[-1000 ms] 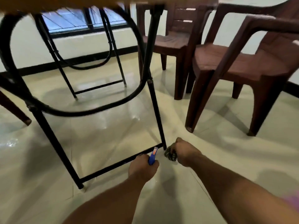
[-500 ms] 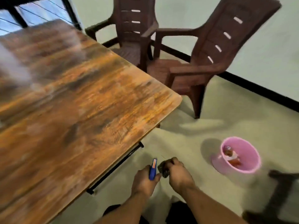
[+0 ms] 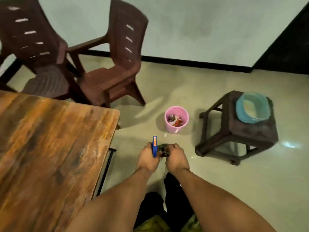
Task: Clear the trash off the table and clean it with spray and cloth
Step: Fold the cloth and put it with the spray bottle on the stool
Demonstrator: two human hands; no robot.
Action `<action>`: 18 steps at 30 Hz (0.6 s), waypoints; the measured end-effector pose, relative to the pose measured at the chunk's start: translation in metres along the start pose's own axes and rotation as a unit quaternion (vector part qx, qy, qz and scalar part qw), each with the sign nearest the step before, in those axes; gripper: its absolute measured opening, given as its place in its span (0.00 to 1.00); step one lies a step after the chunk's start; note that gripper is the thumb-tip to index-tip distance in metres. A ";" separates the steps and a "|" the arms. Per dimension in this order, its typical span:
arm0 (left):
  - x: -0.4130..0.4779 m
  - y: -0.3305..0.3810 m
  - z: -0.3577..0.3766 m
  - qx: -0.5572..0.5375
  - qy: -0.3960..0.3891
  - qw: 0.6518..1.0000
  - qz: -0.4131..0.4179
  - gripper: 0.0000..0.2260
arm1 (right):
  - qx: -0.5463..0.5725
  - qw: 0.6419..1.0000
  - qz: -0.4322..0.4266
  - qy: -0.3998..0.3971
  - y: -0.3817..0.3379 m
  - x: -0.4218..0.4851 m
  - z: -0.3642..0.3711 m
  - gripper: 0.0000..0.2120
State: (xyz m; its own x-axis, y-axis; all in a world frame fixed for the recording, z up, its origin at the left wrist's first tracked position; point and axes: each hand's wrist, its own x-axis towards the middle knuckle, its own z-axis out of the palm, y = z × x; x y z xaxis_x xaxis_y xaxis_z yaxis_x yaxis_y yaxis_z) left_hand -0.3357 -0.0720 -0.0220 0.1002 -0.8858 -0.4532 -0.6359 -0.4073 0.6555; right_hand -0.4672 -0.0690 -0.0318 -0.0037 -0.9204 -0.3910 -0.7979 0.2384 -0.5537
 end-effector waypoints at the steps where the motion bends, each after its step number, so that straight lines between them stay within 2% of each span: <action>1: -0.001 0.009 0.003 0.014 -0.007 1.000 0.020 0.09 | 0.005 1.000 0.010 0.008 0.002 -0.004 -0.011 0.28; 5: 0.005 0.058 0.025 0.034 -0.053 0.995 0.081 0.09 | 0.002 0.997 0.040 0.063 0.032 -0.007 -0.061 0.28; 11: 0.039 0.158 0.075 0.109 -0.109 0.974 0.167 0.13 | 0.025 0.982 0.102 0.159 0.098 0.015 -0.151 0.25; 18: 0.089 0.290 0.165 0.171 -0.091 0.953 0.233 0.10 | 0.023 0.966 0.122 0.225 0.207 0.074 -0.265 0.22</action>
State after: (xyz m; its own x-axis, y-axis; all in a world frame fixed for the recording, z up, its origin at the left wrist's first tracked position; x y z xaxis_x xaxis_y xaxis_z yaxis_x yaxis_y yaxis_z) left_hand -0.6382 -0.2319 0.0283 -0.3691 -0.8869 -0.2780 -0.7938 0.1453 0.5906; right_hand -0.7918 -0.1701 0.0194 -0.4578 -0.8744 -0.1607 -0.7124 0.4690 -0.5220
